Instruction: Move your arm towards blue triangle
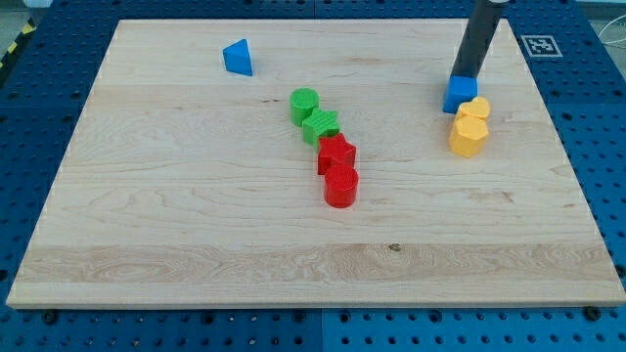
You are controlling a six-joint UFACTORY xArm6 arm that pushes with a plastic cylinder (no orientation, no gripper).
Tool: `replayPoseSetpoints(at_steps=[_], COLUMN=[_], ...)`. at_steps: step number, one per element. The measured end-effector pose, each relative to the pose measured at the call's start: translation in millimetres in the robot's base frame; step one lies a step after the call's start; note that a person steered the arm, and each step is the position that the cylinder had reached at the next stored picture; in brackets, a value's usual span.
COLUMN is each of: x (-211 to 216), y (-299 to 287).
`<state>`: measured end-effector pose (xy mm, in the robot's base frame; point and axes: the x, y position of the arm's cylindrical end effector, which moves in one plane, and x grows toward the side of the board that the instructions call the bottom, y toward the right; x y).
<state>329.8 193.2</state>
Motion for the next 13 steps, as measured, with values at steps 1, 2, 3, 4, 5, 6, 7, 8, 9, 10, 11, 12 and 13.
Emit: replayPoseSetpoints(at_steps=[1,2,3,4,5,6,7,8,9,10,11,12,13], x=[0.0,0.0,0.0,8.3,26.4,36.6,38.7,38.7,27.9,-7.5,-45.9,-69.5,-81.0], y=[-18.0,-44.3,-52.6,-52.6,-52.6,-52.6,-49.0,-45.0,-52.4,-77.4,-122.5,-184.5,-249.4])
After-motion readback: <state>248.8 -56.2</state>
